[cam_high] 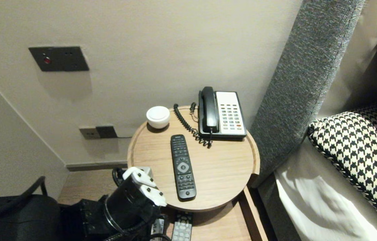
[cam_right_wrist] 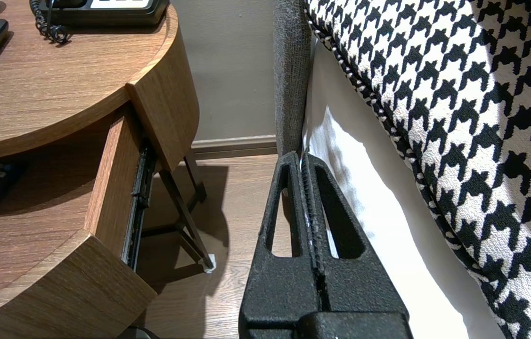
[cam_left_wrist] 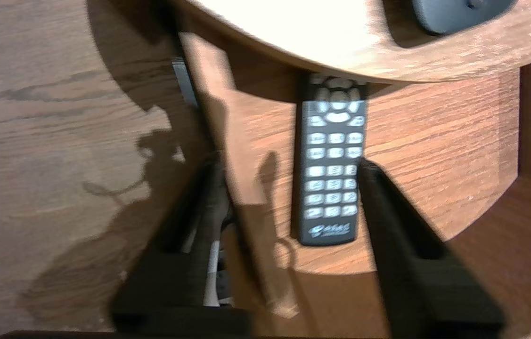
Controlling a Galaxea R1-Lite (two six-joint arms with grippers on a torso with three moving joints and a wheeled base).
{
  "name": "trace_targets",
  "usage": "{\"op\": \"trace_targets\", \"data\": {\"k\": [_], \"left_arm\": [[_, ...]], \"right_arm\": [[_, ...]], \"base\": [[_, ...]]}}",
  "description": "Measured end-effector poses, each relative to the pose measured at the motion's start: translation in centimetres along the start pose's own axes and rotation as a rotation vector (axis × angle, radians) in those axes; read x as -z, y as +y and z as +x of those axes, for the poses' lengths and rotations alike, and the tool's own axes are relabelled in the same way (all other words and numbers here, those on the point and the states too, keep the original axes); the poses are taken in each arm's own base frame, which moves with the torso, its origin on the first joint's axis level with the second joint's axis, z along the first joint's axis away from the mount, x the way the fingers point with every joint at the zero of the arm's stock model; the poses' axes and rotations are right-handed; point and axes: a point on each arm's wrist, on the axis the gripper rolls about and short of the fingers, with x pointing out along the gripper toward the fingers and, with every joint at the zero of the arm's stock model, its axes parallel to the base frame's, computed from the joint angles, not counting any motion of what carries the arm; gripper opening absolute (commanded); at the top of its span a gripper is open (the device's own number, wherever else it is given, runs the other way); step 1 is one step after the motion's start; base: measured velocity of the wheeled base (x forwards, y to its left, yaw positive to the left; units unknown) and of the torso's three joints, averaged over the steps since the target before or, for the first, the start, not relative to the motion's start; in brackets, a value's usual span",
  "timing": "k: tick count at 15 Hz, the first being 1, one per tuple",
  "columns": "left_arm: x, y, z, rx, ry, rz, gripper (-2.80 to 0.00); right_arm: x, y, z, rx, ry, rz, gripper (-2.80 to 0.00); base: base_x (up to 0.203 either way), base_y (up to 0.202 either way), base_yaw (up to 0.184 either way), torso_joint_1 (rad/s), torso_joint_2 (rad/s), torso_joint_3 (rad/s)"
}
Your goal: Put the remote controls on the table in the drawer one by one
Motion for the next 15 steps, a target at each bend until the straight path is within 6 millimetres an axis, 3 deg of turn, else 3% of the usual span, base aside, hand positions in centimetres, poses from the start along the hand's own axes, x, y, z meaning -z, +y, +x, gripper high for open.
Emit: {"op": "trace_targets", "data": {"k": [5, 10, 12, 15], "left_arm": [[-1.5, 2.2, -3.0, 0.060, -0.070, -0.014, -2.80], [-6.8, 2.3, -4.6, 0.085, -0.169, -0.113, -2.80], [-8.9, 1.6, -4.3, 0.063, -0.183, -0.139, -2.80], [-11.4, -0.1, -2.0, -0.013, -0.217, -0.190, -2.80]], "right_arm": [[0.0, 0.0, 0.0, 0.000, 0.000, 0.000, -2.80], [0.0, 0.0, 0.0, 0.000, 0.000, 0.000, -2.80], [0.0, 0.0, 0.0, 0.000, 0.000, 0.000, -2.80], [0.0, 0.0, 0.0, 0.000, 0.000, 0.000, -2.80]], "base": [[0.000, 0.000, 0.000, 0.000, 0.00, 0.000], [0.000, 0.000, 0.000, 0.000, 0.00, 0.000], [0.000, 0.000, 0.000, 0.000, 0.00, 0.000], [0.000, 0.000, 0.000, 0.000, 0.00, 0.000]]}}
